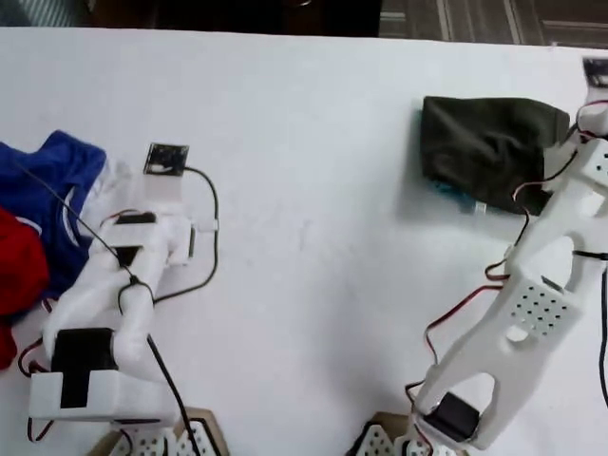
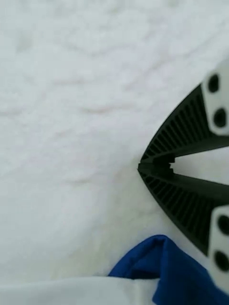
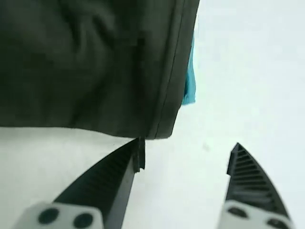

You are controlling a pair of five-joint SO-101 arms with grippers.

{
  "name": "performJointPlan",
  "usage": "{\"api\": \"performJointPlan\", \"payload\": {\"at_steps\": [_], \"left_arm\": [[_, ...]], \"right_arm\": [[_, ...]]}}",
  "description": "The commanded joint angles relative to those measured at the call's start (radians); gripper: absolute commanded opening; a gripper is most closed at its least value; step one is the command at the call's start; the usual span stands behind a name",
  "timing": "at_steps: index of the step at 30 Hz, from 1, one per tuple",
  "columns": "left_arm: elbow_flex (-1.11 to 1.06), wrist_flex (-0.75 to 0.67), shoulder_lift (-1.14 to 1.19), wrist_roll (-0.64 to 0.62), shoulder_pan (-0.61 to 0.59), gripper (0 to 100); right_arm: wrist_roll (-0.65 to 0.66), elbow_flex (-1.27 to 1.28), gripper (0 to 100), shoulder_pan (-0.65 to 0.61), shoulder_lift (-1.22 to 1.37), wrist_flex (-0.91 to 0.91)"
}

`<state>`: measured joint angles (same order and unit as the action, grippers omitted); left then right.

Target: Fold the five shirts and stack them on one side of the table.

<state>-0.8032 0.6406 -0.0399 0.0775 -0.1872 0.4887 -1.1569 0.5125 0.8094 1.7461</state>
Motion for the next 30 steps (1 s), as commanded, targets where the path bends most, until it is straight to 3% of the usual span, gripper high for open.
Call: {"api": "performJointPlan", "payload": {"at_steps": [1,4,23,30], "left_arm": [[0.035,-0.011,0.0,-0.003,0.011,3],[0.035,-0.011,0.0,-0.003,0.011,3],[0.035,-0.011,0.0,-0.003,0.011,3],[0.035,-0.011,0.0,-0.003,0.011,3]], "right_arm": [[-0.006,0.178,27.2,0.007,-0.12,0.021],[-0.006,0.267,27.2,-0.002,-0.134,0.015],[-0.015,0.267,26.2,-0.027,0.053,-0.236],[-0.015,0.267,6.3,-0.022,0.059,-0.32]]}}
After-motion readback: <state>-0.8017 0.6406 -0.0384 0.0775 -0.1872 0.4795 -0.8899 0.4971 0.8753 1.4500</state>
